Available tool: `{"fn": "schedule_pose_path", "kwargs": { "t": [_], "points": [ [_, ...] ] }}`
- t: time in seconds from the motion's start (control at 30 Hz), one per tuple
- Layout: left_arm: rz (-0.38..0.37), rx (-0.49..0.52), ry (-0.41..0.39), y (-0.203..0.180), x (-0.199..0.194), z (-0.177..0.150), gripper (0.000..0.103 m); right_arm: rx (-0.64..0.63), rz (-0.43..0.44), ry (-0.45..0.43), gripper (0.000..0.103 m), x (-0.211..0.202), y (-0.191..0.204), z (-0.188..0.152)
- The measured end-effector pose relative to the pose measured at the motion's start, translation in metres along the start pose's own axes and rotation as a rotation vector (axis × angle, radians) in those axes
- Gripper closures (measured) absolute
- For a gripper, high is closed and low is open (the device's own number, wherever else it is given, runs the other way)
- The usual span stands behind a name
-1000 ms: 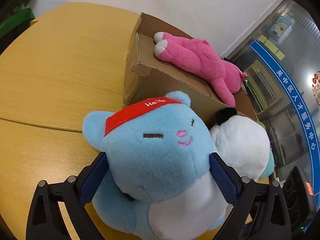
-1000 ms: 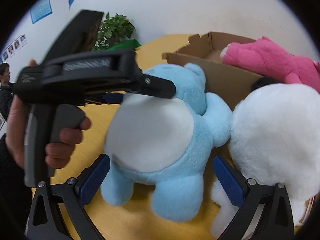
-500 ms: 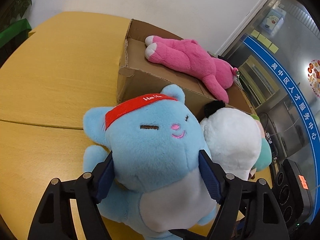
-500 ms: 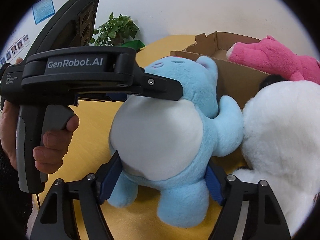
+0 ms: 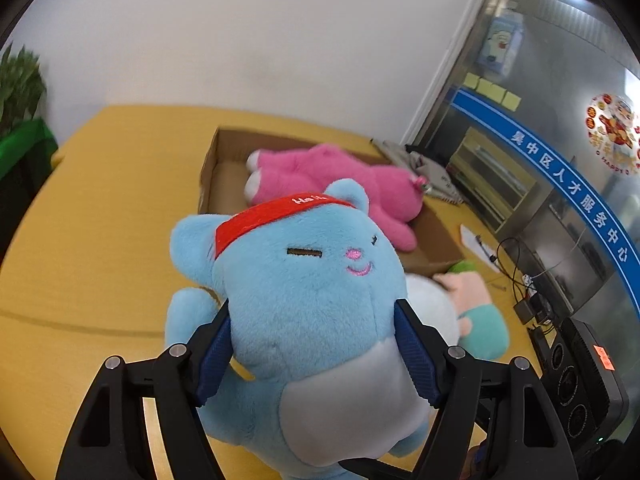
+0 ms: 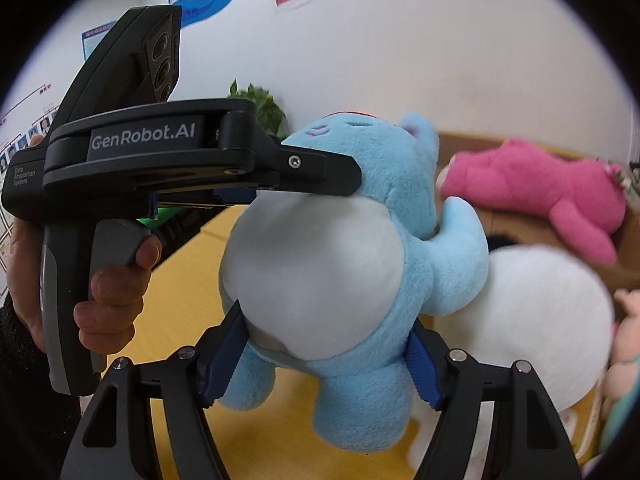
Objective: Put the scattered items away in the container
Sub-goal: 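Lift the blue bear with both grippers and carry it over the box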
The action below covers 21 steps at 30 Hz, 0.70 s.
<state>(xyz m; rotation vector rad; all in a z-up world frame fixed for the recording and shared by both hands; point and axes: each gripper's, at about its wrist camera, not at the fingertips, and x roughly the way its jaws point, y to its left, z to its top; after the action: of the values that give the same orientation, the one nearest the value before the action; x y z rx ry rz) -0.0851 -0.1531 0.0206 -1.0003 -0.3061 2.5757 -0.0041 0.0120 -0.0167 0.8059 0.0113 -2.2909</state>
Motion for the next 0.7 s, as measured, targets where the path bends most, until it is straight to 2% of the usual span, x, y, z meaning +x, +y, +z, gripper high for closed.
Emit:
{"fn": "schedule_pose_path", "kwargs": {
  "t": [0.2, 0.37, 0.6, 0.7],
  "points": [
    [-0.010, 0.157, -0.101, -0.038, -0.019, 0.067, 0.024, -0.043, -0.046, -0.144, 0.031, -0.036, -0.012, 0.050],
    [-0.036, 0.223, -0.153, -0.049, -0.016, 0.123, 0.024, -0.060, -0.095, -0.231, 0.031, -0.047, -0.028, 0.098],
    [-0.031, 0.238, -0.133, -0.027, 0.022, 0.179, 0.024, -0.013, -0.104, -0.234, 0.031, -0.011, -0.062, 0.153],
    [-0.018, 0.233, -0.088, -0.012, 0.054, 0.191, 0.024, 0.043, -0.092, -0.205, 0.031, 0.007, -0.070, 0.158]
  ]
}}
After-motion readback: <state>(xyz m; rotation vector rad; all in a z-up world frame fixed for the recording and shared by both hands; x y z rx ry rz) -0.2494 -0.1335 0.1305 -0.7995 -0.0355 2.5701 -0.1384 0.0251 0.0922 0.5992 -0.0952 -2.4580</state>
